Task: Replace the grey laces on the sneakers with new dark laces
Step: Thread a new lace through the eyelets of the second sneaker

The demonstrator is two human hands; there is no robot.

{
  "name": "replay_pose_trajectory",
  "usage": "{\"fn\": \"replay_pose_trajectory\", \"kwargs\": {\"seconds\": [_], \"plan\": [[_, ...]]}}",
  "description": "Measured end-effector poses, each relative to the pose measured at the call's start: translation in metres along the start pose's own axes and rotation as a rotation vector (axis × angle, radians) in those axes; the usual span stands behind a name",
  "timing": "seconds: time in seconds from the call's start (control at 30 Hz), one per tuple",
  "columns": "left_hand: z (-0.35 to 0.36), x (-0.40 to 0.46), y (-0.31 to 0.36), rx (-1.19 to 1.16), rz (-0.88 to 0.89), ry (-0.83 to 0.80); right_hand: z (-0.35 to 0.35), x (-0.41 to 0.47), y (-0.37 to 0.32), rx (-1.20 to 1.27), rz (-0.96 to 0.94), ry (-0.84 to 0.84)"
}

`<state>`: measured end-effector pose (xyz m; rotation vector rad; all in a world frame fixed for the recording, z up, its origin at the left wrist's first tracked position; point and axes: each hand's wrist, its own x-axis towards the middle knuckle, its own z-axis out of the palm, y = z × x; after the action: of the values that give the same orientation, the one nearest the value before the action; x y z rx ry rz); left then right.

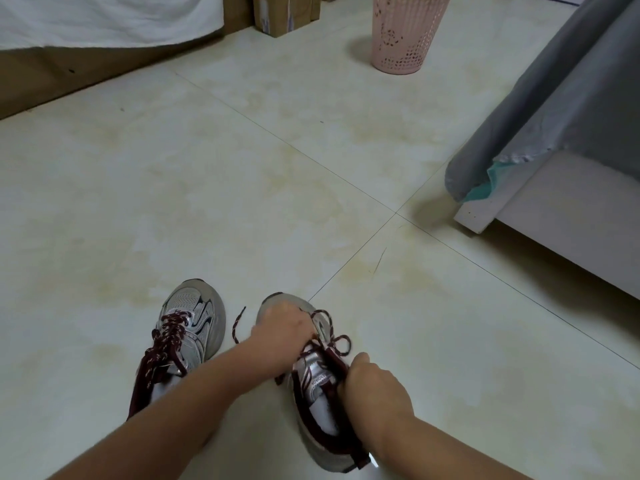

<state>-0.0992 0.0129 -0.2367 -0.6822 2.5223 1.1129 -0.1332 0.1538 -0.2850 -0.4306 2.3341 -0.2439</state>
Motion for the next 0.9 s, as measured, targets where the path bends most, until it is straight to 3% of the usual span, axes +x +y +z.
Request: {"fn": "replay_pose_trajectory", "kwargs": {"seconds": [0.13,0.27,0.4,0.47,0.6,0.67,0.77,0.8,0.9], "plan": [[-0.042,-0.024,0.021,-0.321,0.042,0.032,0.001,0.002,0.002,-0.019,0.026,-0.014],[-0.084,-0.049,0.048,-1.010,0.157,0.118,0.001,-0.003,0.003,-0.067,0.014,-0.045],[-0.104,-0.059,0.064,-1.129,0.309,0.090,0.002,-0.008,0.001,-0.139,-0.016,-0.061],[-0.096,-0.055,0.065,-1.081,0.291,0.066,0.003,-0.007,0.000,-0.162,-0.013,-0.067],[-0.078,-0.040,0.053,-0.516,0.249,0.155,-0.016,-0.016,-0.005,-0.153,-0.101,0.004],[-0.067,-0.038,0.049,-0.374,0.243,0.150,-0.037,-0.023,-0.007,0.106,-0.266,0.055],[-0.046,-0.034,0.042,-0.260,0.246,0.136,-0.072,-0.032,-0.021,0.783,-0.393,-0.042],[-0.040,-0.030,0.038,-0.303,0.223,0.137,-0.079,-0.031,-0.023,0.889,-0.383,-0.052],[-0.022,-0.013,0.011,-0.314,0.049,0.252,-0.085,-0.012,-0.016,0.898,-0.233,0.037]]}}
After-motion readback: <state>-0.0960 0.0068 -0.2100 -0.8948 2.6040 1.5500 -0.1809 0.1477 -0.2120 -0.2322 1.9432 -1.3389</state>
